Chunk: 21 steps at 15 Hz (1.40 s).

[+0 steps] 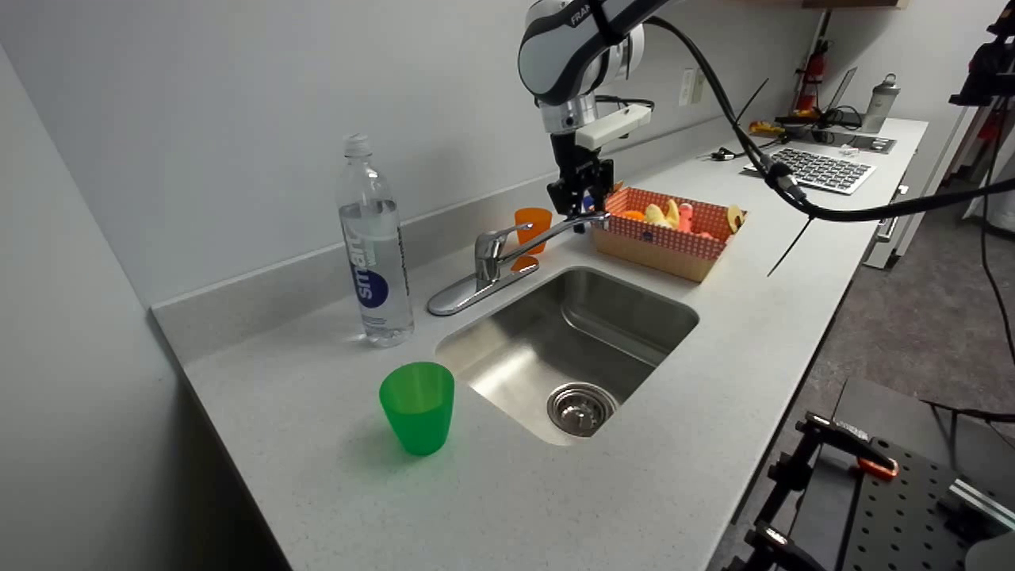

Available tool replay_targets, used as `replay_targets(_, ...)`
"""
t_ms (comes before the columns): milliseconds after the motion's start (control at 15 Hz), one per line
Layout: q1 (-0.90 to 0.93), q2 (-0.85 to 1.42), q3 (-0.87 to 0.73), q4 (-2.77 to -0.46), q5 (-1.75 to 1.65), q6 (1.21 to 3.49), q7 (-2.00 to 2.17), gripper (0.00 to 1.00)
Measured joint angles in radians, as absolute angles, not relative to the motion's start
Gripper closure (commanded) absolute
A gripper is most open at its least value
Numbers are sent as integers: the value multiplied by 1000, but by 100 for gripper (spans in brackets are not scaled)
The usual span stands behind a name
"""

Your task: Move the tap to the left

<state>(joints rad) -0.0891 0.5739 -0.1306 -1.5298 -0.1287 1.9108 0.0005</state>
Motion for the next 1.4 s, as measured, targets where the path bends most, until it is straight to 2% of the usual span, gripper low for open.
replay_targets(200, -89, 555, -115, -1532, -128, 1912, -8, 95)
replay_targets(267, -88, 542, -107, -1537, -127, 1912, -17, 100)
replay_targets(1400, -83, 379, -43, -1695, -119, 1900, -147, 100)
